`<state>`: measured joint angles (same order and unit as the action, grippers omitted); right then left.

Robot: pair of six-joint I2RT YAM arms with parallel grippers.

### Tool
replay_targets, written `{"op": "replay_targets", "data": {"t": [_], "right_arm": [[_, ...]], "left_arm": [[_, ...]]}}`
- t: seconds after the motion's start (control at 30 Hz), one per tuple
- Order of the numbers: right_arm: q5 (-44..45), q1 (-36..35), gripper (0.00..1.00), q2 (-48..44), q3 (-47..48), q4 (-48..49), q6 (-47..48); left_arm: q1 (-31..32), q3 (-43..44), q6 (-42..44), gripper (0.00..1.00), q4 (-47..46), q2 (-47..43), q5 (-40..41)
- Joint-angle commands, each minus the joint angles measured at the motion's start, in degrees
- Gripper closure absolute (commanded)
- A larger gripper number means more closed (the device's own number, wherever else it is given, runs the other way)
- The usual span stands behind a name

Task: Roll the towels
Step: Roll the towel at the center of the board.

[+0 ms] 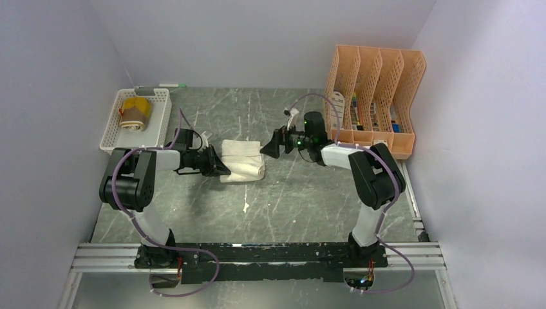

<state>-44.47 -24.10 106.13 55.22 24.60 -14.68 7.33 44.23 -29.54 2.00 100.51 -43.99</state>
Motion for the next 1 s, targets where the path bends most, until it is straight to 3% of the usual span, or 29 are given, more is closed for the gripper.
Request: {"op": "replay_targets", "data": {"t": [0.0, 0.17, 0.4, 0.7, 0.97], "right_arm": [[7.11, 1.87, 0.0, -3.14, 0.32, 9.02, -0.3], [1.32, -0.86, 0.0, -5.98, -0.86, 8.96, 9.57], [-3.35, -7.07, 0.0, -11.99, -14.47, 19.84, 24.53], [-9.41, -8.51, 0.0, -8.03, -15.83, 21.38, 33.41], [-6.35, -9.34, 0.0, -2.76, -12.77, 14.94, 33.58]], "left_arm": [[0.4, 0.47, 1.59, 0.83, 1.94, 1.52, 2.2], [0.4, 0.48, 1.67, 0.83, 1.98, 1.76, 2.15], [0.4, 0.78, 1.76, 0.83, 2.02, 2.56, 1.72], [0.36, 0.73, 1.94, 0.83, 2.07, 2.6, 1.53], [0.4, 0.76, 2.03, 0.84, 2.37, 2.76, 1.59]]}}
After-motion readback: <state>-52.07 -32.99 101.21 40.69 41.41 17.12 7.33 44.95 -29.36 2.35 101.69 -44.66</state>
